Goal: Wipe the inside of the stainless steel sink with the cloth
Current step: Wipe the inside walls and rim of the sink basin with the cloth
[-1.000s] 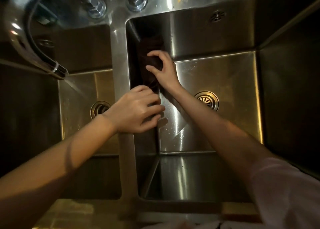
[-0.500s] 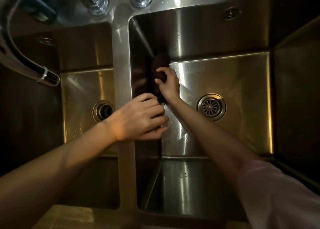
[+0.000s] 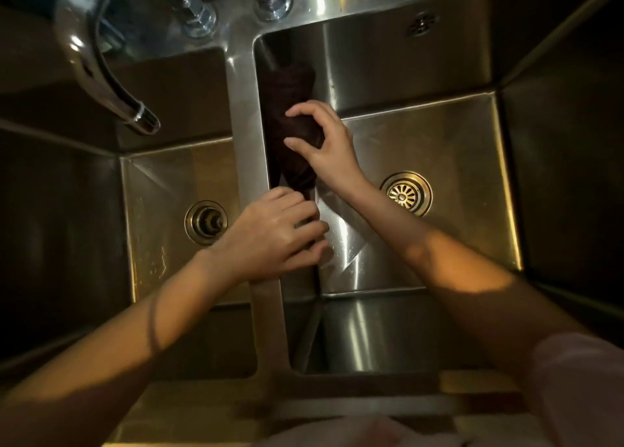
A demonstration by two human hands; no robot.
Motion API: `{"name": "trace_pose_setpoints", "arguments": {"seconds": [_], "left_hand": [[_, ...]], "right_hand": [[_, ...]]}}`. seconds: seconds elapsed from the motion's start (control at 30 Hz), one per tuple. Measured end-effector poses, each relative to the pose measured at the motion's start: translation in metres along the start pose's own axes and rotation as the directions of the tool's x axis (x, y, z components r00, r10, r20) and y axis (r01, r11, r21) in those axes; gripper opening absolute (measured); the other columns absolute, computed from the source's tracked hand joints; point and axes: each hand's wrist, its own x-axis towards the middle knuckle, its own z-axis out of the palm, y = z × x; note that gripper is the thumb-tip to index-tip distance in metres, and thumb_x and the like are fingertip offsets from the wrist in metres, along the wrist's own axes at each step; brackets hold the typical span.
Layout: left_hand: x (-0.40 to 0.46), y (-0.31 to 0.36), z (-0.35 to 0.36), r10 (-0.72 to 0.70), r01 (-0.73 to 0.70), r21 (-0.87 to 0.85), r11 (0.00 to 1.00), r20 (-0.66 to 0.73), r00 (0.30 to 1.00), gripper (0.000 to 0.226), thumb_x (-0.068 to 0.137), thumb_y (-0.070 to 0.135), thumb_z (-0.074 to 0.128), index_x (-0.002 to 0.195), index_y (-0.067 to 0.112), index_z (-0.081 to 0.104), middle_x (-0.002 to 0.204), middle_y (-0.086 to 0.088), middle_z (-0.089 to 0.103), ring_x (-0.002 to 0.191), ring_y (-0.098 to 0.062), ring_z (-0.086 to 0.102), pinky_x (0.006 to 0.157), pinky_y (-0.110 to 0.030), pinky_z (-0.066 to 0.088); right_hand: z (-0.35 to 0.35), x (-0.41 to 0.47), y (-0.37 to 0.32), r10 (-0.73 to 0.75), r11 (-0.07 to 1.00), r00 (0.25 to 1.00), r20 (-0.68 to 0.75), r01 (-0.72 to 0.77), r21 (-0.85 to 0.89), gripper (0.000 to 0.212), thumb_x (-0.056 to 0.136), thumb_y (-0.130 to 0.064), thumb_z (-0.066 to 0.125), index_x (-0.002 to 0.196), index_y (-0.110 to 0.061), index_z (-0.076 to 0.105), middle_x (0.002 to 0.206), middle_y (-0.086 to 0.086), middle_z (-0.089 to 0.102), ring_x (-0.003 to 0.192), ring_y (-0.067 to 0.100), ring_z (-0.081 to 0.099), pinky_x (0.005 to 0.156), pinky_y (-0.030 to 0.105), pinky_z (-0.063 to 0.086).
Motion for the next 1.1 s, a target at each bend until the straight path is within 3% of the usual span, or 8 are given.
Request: {"name": "trace_pose_setpoints", "arguments": {"seconds": [0.1, 0.2, 0.37, 0.53, 0.8, 0.87, 0.97, 1.1], "left_hand": [[-0.008, 0.011, 0.012, 0.000, 0.002, -0.034, 0.999, 0.062, 0.998, 0.031, 0.098, 0.028, 0.049, 0.089, 0.009, 0.071, 0.080, -0.006, 0.062, 0.071, -0.022, 0.059, 0.070, -0.039, 0.050], [-0.007, 0.012, 0.018, 0.004, -0.002, -0.050, 0.999, 0.037, 0.999, 0.029, 0.097, 0.026, 0.050, 0.088, 0.008, 0.072, 0.079, -0.006, 0.063, 0.070, -0.021, 0.059, 0.070, -0.039, 0.051], [-0.008, 0.011, 0.021, 0.031, -0.032, -0.018, 0.999, -0.028, 0.999, 0.026, 0.097, 0.024, 0.054, 0.087, 0.008, 0.073, 0.078, -0.006, 0.065, 0.070, -0.024, 0.060, 0.071, -0.041, 0.051], [-0.008, 0.012, 0.020, 0.046, -0.046, -0.011, 0.999, -0.029, 0.999, 0.025, 0.097, 0.026, 0.057, 0.089, 0.010, 0.074, 0.081, -0.005, 0.067, 0.073, -0.022, 0.062, 0.074, -0.040, 0.052], [-0.009, 0.022, 0.012, 0.029, -0.024, 0.099, 0.995, -0.046, 0.999, 0.025, 0.098, 0.023, 0.055, 0.086, 0.010, 0.073, 0.081, -0.007, 0.067, 0.074, -0.024, 0.063, 0.080, -0.041, 0.053], [-0.009, 0.033, 0.010, -0.046, 0.052, 0.132, 0.990, -0.048, 0.998, 0.028, 0.098, 0.023, 0.052, 0.085, 0.010, 0.072, 0.080, -0.008, 0.066, 0.073, -0.025, 0.063, 0.081, -0.041, 0.052], [-0.008, 0.056, 0.008, -0.232, 0.242, 0.160, 0.957, -0.078, 0.970, 0.032, 0.099, 0.025, 0.047, 0.086, 0.010, 0.072, 0.083, -0.008, 0.067, 0.076, -0.026, 0.064, 0.082, -0.041, 0.049], [-0.010, 0.087, 0.021, -0.528, 0.550, 0.202, 0.811, -0.154, 0.835, 0.038, 0.101, 0.035, 0.042, 0.100, 0.011, 0.072, 0.096, -0.007, 0.067, 0.086, -0.028, 0.063, 0.087, -0.041, 0.046]], "right_hand": [[0.013, -0.004, 0.047, 0.167, 0.981, 0.986, -0.010, -0.167, -0.100, 0.035, 0.073, -0.009, 0.075, 0.105, -0.015, 0.065, 0.110, 0.000, 0.061, 0.105, 0.013, 0.056, 0.096, 0.024, 0.042], [0.023, -0.006, 0.086, 0.324, 0.928, 0.946, -0.010, -0.320, -0.191, 0.036, 0.074, -0.010, 0.075, 0.106, -0.019, 0.063, 0.113, 0.000, 0.059, 0.107, 0.017, 0.056, 0.097, 0.031, 0.044], [0.029, -0.005, 0.119, 0.467, 0.847, 0.884, 0.018, -0.442, -0.295, 0.036, 0.077, -0.006, 0.072, 0.109, -0.017, 0.062, 0.119, 0.004, 0.059, 0.112, 0.021, 0.055, 0.092, 0.024, 0.038], [0.031, -0.014, 0.099, 0.412, 0.879, 0.910, -0.039, -0.408, -0.247, 0.034, 0.076, -0.008, 0.073, 0.107, -0.020, 0.064, 0.117, 0.001, 0.060, 0.109, 0.017, 0.056, 0.092, 0.022, 0.040], [0.002, -0.042, -0.013, 0.050, 0.998, 0.999, -0.019, -0.051, -0.034, 0.034, 0.071, -0.004, 0.075, 0.103, -0.012, 0.066, 0.112, 0.004, 0.057, 0.108, 0.015, 0.054, 0.097, 0.023, 0.042], [-0.002, -0.046, -0.021, 0.036, 0.999, 0.999, 0.013, -0.035, -0.022, 0.034, 0.073, -0.004, 0.074, 0.104, -0.011, 0.065, 0.112, 0.005, 0.057, 0.110, 0.016, 0.053, 0.098, 0.024, 0.043], [-0.001, -0.038, -0.003, 0.129, 0.992, 0.990, 0.062, -0.127, -0.026, 0.034, 0.075, -0.004, 0.073, 0.106, -0.012, 0.063, 0.112, 0.004, 0.055, 0.109, 0.017, 0.053, 0.098, 0.031, 0.043], [0.009, -0.022, 0.041, 0.251, 0.967, 0.962, 0.110, -0.243, -0.079, 0.034, 0.075, 0.000, 0.070, 0.106, -0.010, 0.061, 0.116, 0.008, 0.052, 0.109, 0.019, 0.051, 0.100, 0.034, 0.040]]}}
